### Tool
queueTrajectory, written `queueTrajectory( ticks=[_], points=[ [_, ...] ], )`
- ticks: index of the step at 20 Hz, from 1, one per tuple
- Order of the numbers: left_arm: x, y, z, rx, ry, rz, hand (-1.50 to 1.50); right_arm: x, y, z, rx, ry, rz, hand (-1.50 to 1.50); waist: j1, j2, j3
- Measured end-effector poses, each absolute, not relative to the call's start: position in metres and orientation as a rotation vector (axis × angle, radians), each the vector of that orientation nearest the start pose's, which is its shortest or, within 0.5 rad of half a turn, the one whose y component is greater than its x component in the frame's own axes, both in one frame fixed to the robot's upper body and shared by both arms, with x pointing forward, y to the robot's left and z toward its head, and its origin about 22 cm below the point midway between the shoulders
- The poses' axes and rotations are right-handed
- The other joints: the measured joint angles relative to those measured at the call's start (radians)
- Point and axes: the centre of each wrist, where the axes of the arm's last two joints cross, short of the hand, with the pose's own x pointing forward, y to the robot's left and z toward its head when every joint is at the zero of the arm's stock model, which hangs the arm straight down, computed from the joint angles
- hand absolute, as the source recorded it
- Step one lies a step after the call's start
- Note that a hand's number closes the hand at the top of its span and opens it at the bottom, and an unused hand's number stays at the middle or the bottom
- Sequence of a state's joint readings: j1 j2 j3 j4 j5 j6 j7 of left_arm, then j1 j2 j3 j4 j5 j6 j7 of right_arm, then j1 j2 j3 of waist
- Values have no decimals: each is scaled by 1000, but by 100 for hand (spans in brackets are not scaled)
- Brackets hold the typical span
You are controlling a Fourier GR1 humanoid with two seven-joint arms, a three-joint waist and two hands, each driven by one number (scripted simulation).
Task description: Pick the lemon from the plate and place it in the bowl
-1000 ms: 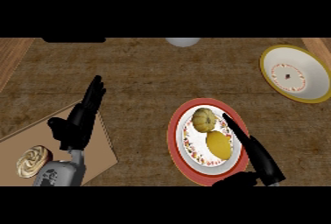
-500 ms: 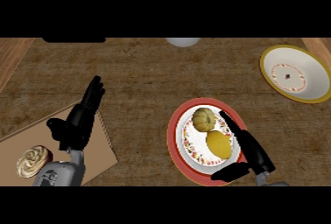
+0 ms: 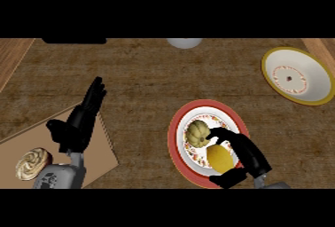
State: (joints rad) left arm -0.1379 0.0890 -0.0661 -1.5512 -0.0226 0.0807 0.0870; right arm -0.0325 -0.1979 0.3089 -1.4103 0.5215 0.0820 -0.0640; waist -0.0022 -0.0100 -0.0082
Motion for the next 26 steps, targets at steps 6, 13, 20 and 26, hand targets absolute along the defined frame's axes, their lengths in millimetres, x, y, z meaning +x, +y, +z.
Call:
queueTrajectory(
  ticks=[6,13,20,26],
  points=[
    [271,222,32,71,-1599,-110,0,232,-229,-32,-128,-1468,926,150,0,3,3],
    [270,219,23,73,-1593,-105,0,235,-333,-6,75,-1537,986,150,-2,9,7],
    [268,217,26,71,-1591,-108,0,228,-369,25,114,-1795,880,150,-7,8,8],
    [268,218,27,85,-1588,-95,0,213,-383,86,0,-2001,840,150,-16,5,7]
  ],
)
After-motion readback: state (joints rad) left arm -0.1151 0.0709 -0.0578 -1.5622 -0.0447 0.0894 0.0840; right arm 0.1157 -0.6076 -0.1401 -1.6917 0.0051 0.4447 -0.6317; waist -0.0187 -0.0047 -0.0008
